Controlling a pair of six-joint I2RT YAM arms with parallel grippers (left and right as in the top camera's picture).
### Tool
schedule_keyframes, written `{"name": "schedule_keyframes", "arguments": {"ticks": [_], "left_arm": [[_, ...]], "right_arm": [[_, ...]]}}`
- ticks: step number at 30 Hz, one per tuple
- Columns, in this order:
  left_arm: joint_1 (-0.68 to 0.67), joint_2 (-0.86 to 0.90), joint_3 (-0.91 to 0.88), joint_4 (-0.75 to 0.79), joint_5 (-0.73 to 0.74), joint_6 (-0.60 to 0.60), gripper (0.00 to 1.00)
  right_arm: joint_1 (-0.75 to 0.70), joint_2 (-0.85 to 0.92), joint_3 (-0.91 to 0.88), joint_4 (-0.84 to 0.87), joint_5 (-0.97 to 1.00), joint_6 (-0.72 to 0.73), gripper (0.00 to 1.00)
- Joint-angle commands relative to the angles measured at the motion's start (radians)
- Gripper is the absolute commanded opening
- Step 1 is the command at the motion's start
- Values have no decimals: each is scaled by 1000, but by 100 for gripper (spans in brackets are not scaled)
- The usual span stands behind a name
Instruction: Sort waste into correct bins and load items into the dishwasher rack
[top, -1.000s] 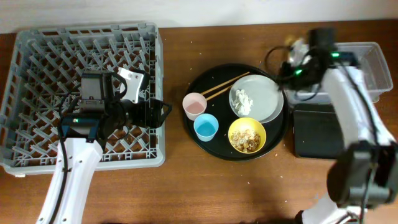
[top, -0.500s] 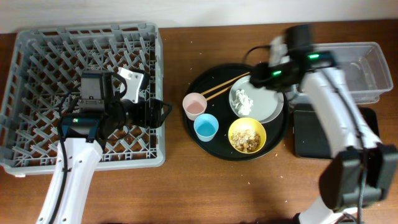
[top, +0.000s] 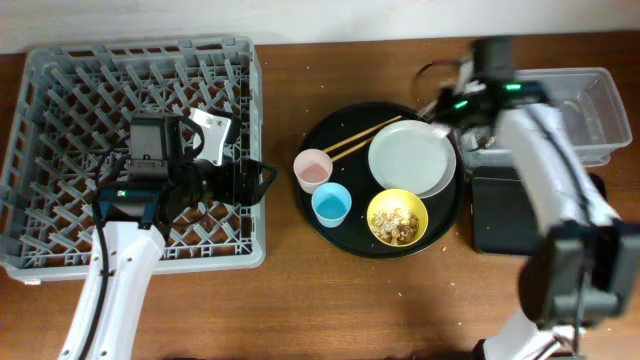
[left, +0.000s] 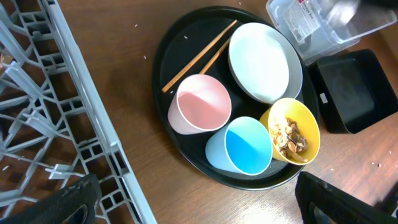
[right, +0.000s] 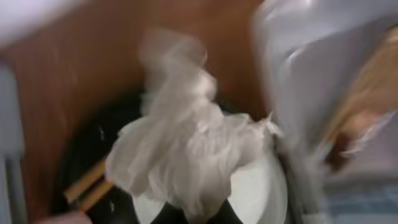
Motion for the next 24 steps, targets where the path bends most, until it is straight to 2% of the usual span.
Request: {"name": "schedule_keyframes", "arguments": {"ticks": [1,2,3,4,7,8,9,10,12,14,17,18,19,22,24], "left_arm": [[1,2,13,-1,14,-6,99],[1,2,14,-1,14,-6,99],[1,2,14,-1,14,-6,99],[1,2,13,-1,14,-6,99],[1,2,13,-63,14,-6,99],[1,2,13,-91,14,-6,99],[0,2,13,-95,14,-6,99],[1,2,13,-105,15,-6,99],[1,-1,14,-101,39,-6,99],[1,-1,32,-102,49,-11,99],[1,-15,103,-130,48,-18,99],[1,-24,121,-131,48,-21,99],[1,-30,137,-131,48,-59,99],[43,-34,145,-147,83,-200,97],[117,-34,145,-144,228,-198,93]], "right_arm": [[-155,10,7,56,-60,61,4],[-195,29,6,83,-56,60,7],[-218,48,7,96,-57,54,41],[-236,63,7,71,-57,43,68],[-227,-55,28,-39,-100,-84,68],[-210,-117,28,-113,-150,-93,65],[-179,-172,28,-195,-212,-141,58],[-103,-226,28,-333,-223,-189,56],[47,-233,23,-474,-207,-241,54],[181,-217,-11,-510,-148,-240,50],[396,-216,-143,-415,-157,-262,50],[471,-216,-185,-346,-141,-259,55],[514,-215,-219,-281,-128,-230,55],[579,-184,-342,-73,77,-74,55],[578,-128,-378,0,71,-73,45]]}}
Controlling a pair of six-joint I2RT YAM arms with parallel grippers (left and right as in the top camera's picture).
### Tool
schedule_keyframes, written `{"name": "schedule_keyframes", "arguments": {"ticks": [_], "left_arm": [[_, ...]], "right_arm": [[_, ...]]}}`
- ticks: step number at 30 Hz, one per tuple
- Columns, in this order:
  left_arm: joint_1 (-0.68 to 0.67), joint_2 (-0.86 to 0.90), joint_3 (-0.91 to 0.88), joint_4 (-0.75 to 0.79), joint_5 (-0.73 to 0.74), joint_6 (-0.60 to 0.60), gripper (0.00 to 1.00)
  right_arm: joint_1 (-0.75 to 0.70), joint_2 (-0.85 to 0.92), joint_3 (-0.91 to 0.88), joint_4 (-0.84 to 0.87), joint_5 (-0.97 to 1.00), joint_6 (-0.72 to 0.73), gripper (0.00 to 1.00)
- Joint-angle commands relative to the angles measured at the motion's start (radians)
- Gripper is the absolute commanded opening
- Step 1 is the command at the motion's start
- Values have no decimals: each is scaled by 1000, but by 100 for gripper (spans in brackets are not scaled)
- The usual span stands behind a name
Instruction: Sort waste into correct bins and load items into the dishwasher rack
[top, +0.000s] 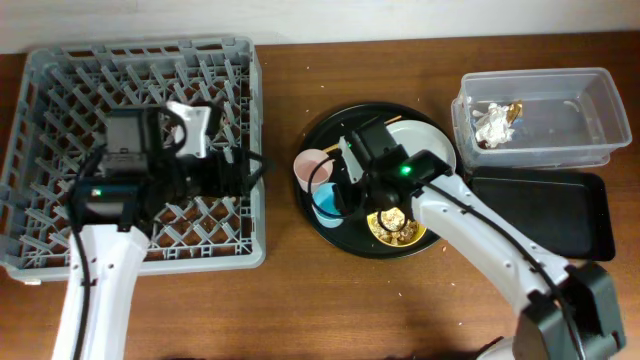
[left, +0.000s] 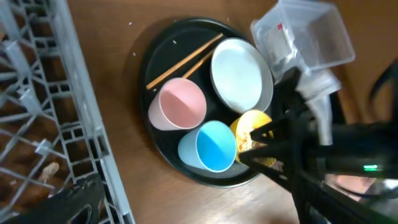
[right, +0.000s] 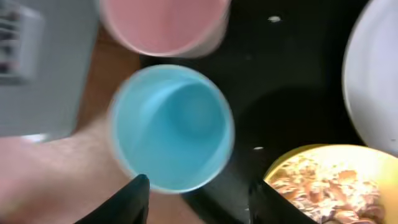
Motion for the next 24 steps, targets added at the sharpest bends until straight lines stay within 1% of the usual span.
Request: {"name": "schedule_keyframes", "arguments": {"ticks": [1,3,4,5,7,8,9,10,11,13,15,16,17,18,19,20,21,23,24], "left_arm": [[85,-18,24,3,172,-40,92],[125,-18,24,3,240,-40,91],[129,-18,24,4,269,-39,92],[129,-18,24,7,304,-39,91],[129,-18,24,7,309,-40,91],[129,-18,24,7,309,-40,91],[129,-18,24,7,309,-40,90],[129,-18,24,8,308,-39,90],[129,-18,24,11,308,-39,90],[129,-18,24,22,298,-39,90],[129,-18,24,48,322,-40,90],[129,-18,24,67,371,-40,90],[129,-18,24,107,465,-40,90],[129,-18,24,136,523,-40,90],[129,-18,24,185,625,-42,90],[129,-18,24,219,692,-53,90],[128,-18,24,259,790,-71,90],[111,-18,24,274,887,-69,91],[90,-18,24,274,888,-69,91]], "right_arm": [[-1,64,-24,39,64,50,40],[-1,82,-24,67,53,65,18],[-1,82,-24,69,41,64,16],[-1,82,-24,68,39,64,16],[-1,85,-27,68,39,65,15],[-1,96,-32,72,39,66,18],[-1,107,-35,74,39,74,18],[-1,111,-35,74,39,79,4],[-1,100,-28,63,32,79,4],[-8,6,34,-31,6,52,4],[-64,-121,141,-177,-57,-16,4],[-136,-192,196,-224,-169,-89,4],[-202,-232,214,-220,-319,-168,4],[-258,-255,216,-197,-469,-227,4],[-338,-262,216,-144,-794,-338,4],[-381,-251,216,-95,-1032,-388,4],[-394,-233,216,-22,-1192,-386,4],[-356,-193,216,58,-1224,-373,4],[-328,-181,216,98,-1244,-374,4]]}}
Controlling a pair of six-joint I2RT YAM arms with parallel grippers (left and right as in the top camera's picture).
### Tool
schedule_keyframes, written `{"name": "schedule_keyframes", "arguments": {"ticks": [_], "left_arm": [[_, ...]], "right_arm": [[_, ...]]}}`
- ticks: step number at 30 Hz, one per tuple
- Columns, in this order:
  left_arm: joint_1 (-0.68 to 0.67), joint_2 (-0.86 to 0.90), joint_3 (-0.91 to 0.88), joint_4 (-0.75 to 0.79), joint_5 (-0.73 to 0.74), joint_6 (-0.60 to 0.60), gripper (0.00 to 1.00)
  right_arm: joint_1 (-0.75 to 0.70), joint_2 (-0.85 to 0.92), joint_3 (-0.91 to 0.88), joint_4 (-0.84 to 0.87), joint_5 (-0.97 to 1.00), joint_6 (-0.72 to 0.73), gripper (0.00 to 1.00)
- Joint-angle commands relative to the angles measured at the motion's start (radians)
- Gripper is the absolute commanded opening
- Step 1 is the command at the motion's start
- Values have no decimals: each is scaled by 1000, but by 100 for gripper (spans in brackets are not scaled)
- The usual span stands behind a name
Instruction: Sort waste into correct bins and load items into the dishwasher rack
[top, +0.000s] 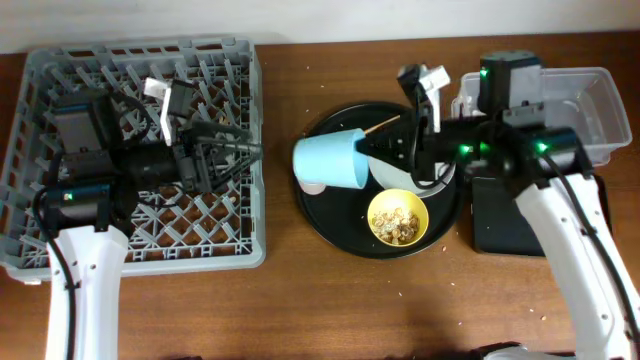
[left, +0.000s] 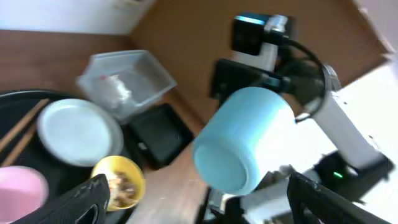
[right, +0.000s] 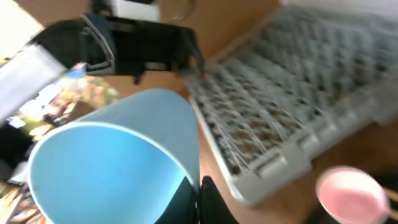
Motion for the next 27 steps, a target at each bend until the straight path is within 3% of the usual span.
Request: {"name": "schedule_keyframes", "arguments": {"ticks": [1,4,8,9,11,12,13,14,18,21,27], "left_arm": [[-62,-14,13,6,123,-9,91],[-154,-14,13,9,148,-9,90],[-185,-14,13,9,164,-9,60],[-185,-14,13,10,164,-9,57],[-177,-14,13,9,128,-9,54],[-164,-14,13,8,74,-9,54],[-124,-18,13,-16,-55,-9,53],[-82,-24,13,-68,-164,-9,53],[157,-80,13,-420,-964,-9,52],[269,-42,10,-536,-1398,-116,52],[357,272,10,-431,-1337,-130,53]], "right_arm": [[66,26,6,89,-163,-20,4],[124,28,6,260,-67,151,4],[163,32,6,293,14,186,4],[163,32,6,292,22,186,4],[162,32,6,292,22,186,20],[159,32,6,288,31,186,45],[134,32,6,233,112,186,56],[98,32,6,168,216,186,58],[-1,31,6,-117,426,186,63],[1,31,6,-233,555,185,64],[1,31,6,-265,605,185,64]]}}
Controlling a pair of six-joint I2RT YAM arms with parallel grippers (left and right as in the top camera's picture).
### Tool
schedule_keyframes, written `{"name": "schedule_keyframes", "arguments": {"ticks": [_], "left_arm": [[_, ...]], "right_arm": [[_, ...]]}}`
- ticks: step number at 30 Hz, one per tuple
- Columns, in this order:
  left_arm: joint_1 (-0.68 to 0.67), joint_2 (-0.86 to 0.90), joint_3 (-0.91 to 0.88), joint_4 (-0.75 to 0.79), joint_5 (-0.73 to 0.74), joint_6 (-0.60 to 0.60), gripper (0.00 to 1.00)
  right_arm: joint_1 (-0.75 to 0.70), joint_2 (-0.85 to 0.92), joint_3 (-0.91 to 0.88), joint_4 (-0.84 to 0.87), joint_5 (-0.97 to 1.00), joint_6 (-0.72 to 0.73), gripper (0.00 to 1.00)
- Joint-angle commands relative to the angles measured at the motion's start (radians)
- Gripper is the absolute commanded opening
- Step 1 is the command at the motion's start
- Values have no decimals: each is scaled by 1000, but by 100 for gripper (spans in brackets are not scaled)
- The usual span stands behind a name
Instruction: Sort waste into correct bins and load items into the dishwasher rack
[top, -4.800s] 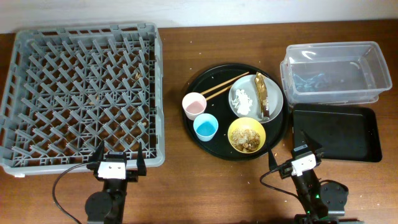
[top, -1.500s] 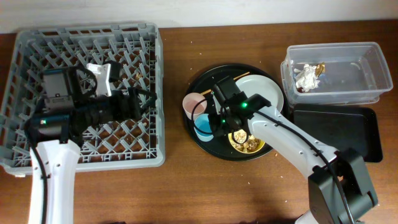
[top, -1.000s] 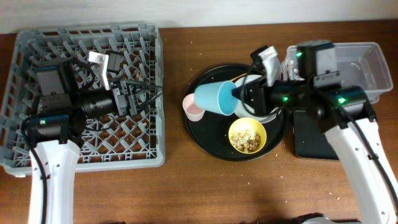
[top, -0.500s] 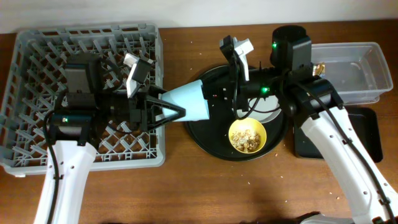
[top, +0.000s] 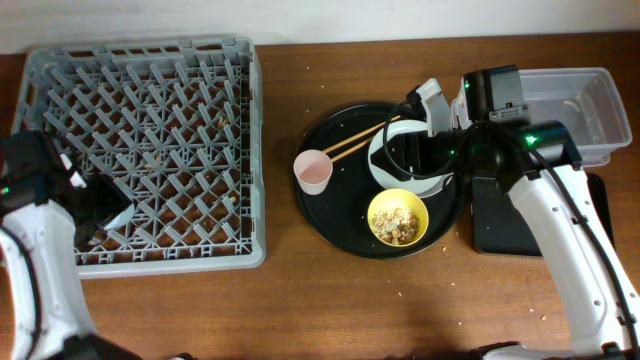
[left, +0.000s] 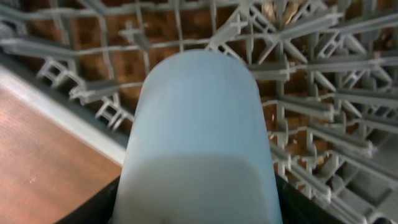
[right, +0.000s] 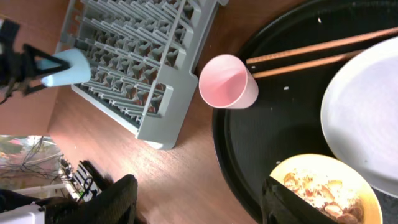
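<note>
The light blue cup (left: 196, 137) is held in my left gripper (left: 196, 214), shut on it, over the front left part of the grey dishwasher rack (top: 150, 110). In the right wrist view the blue cup (right: 67, 67) shows by the rack's edge. My right gripper (right: 199, 205) stands open and empty above the black tray (top: 330, 215). On the tray stand a pink cup (top: 313, 170), a yellow bowl (top: 397, 217) of food scraps, a white plate (right: 367, 118) and two chopsticks (right: 311, 56).
A clear plastic bin (top: 590, 105) stands at the back right, a black bin (top: 510, 225) in front of it. Crumbs lie on the brown table around the tray. The rack has upright pegs throughout.
The blue cup has passed from my right gripper to my left. The left gripper has moved with it to the rack's front left part. My right gripper is open over the tray.
My right gripper held a crumpled napkin near the clear bin. Then waste lay in that bin and the gripper was down at the blue cup on the tray. Then it held the cup sideways toward the open left gripper. Now the left gripper holds it over the rack.
</note>
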Motion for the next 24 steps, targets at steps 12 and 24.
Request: {"name": "schedule_keyframes", "arguments": {"ticks": [12,24], "left_arm": [[0,122,355,-222,428,274,82],[-331,25,344,-251,663,444,78]], "right_arm": [[241,315,6,262,466,174,54],[236,453,39,335,315,174,4]]}}
